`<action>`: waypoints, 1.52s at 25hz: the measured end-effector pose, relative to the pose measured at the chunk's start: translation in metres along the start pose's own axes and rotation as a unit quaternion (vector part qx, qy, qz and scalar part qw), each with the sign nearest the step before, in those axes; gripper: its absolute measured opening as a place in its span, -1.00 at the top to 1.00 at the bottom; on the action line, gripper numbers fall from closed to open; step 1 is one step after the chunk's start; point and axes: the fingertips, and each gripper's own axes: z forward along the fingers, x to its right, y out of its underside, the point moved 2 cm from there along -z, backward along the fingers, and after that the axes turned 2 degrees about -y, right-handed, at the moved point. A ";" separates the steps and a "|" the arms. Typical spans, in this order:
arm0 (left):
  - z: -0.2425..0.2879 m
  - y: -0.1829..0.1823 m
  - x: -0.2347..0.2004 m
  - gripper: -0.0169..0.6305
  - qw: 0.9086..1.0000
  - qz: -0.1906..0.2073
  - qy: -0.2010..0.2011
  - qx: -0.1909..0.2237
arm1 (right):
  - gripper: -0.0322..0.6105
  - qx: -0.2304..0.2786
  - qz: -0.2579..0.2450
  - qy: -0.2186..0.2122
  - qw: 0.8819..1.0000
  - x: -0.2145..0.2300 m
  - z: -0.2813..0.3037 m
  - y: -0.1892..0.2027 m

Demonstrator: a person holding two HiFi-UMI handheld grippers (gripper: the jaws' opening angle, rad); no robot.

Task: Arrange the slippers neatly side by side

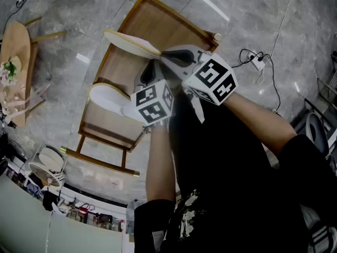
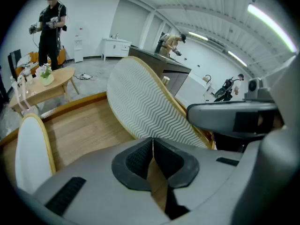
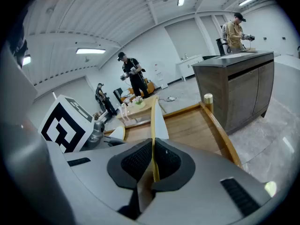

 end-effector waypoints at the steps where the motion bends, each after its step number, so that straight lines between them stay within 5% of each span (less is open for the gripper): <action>1: 0.000 0.000 0.001 0.92 1.000 0.002 0.003 -0.002 | 0.86 0.004 0.003 0.003 1.000 0.000 -0.001 0.000; 14: -0.024 0.003 -0.045 0.92 0.997 -0.082 0.005 0.007 | 0.86 0.005 -0.020 0.008 1.000 -0.020 0.001 0.008; 21: -0.034 0.010 -0.043 0.92 0.997 -0.073 0.004 0.013 | 0.86 -0.008 -0.062 -0.003 0.998 -0.043 0.008 0.010; 38: -0.100 0.059 -0.086 0.92 0.992 -0.119 -0.009 0.032 | 0.90 -0.051 -0.077 -0.038 0.995 -0.092 0.045 0.040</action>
